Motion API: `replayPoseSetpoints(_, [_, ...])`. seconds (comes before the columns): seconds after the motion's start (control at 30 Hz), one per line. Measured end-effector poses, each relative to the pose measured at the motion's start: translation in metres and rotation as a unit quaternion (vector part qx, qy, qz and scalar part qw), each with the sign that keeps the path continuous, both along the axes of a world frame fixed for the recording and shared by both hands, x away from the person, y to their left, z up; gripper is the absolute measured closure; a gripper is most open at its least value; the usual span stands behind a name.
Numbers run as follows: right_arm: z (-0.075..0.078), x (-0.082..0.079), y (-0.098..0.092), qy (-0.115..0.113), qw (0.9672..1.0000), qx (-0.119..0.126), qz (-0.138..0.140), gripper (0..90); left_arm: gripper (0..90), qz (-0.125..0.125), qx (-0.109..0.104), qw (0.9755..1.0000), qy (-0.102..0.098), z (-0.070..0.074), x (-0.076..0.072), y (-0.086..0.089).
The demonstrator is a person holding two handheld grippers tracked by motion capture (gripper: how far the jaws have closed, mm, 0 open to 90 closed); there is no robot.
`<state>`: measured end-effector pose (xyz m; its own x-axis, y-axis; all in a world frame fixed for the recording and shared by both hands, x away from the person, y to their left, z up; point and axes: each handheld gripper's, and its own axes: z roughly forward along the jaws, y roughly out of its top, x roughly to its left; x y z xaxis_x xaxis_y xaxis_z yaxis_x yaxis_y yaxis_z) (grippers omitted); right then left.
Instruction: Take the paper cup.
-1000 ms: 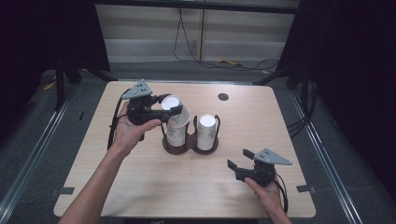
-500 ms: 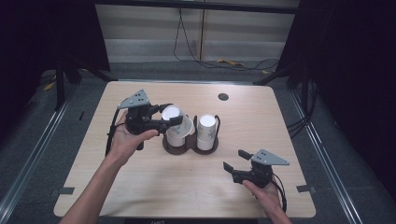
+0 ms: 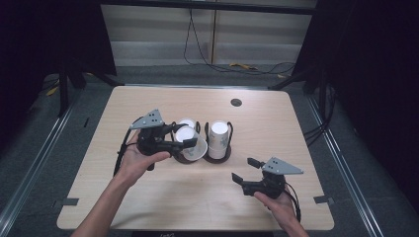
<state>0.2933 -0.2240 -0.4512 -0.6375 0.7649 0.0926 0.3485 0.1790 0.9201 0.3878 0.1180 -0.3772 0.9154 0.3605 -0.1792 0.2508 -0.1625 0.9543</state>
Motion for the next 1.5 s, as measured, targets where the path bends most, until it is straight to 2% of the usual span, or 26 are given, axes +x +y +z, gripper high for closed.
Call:
replayPoseSetpoints(0.23, [0.006, -0.002, 0.01, -0.005, 0.9996, 0.004, 0.026, 21.2, 36.0, -0.021, 0.002, 0.9998, -0.001, -0.006, -0.008, -0.006])
replayPoseSetpoints(0.33, [0.008, -0.003, 0.014, -0.009, 0.9992, 0.008, 0.039, 21.6, 36.0, -0.028, -0.013, 0.9995, 0.009, -0.008, -0.009, -0.005])
replayPoseSetpoints(0.4, [0.009, -0.004, 0.016, -0.014, 0.9986, 0.015, 0.048, 24.1, 36.0, -0.028, -0.016, 0.9995, 0.008, -0.01, -0.01, -0.005])
replayPoseSetpoints(0.47, [0.011, -0.005, 0.018, -0.021, 0.9977, 0.022, 0.06, 24.0, 36.0, -0.03, -0.027, 0.9991, 0.011, -0.012, -0.011, -0.006])
replayPoseSetpoints(0.5, [0.012, -0.006, 0.019, -0.022, 0.9974, 0.026, 0.063, 24.0, 36.0, -0.029, -0.026, 0.9992, 0.006, -0.013, -0.011, -0.006])
replayPoseSetpoints(0.6, [0.016, -0.007, 0.021, -0.024, 0.9959, 0.039, 0.078, 23.3, 36.0, -0.039, -0.035, 0.9985, 0.013, -0.015, -0.013, -0.008])
replayPoseSetpoints(0.67, [0.018, -0.006, 0.023, -0.03, 0.9949, 0.044, 0.086, 22.3, 36.0, -0.042, -0.036, 0.9984, 0.012, -0.016, -0.015, -0.01])
replayPoseSetpoints(0.8, [0.024, -0.004, 0.029, -0.034, 0.9922, 0.062, 0.103, 19.2, 36.1, -0.058, -0.051, 0.9968, 0.023, -0.017, -0.017, -0.014])
replayPoseSetpoints(0.9, [0.027, -0.002, 0.034, -0.039, 0.9902, 0.069, 0.115, 17.4, 36.0, -0.065, -0.06, 0.9958, 0.023, -0.017, -0.02, -0.016])
replayPoseSetpoints(1.0, [0.029, 0.001, 0.038, -0.043, 0.9887, 0.08, 0.119, 15.5, 36.1, -0.071, -0.08, 0.9937, 0.032, -0.015, -0.02, -0.016])
replayPoseSetpoints(1.07, [0.031, 0.002, 0.041, -0.047, 0.988, 0.082, 0.122, 15.0, 36.1, -0.068, -0.076, 0.9944, 0.026, -0.014, -0.022, -0.016])
replayPoseSetpoints(1.17, [0.031, 0.004, 0.044, -0.049, 0.9871, 0.085, 0.127, 14.5, 36.1, -0.072, -0.081, 0.9937, 0.027, -0.013, -0.023, -0.016])
replayPoseSetpoints(1.37, [0.03, 0.007, 0.047, -0.053, 0.9834, 0.115, 0.13, 14.6, 36.1, -0.073, -0.085, 0.9932, 0.029, -0.012, -0.024, -0.018])
replayPoseSetpoints(1.5, [0.029, 0.007, 0.05, -0.049, 0.983, 0.114, 0.135, 15.4, 36.0, -0.076, -0.085, 0.993, 0.028, -0.011, -0.025, -0.019])
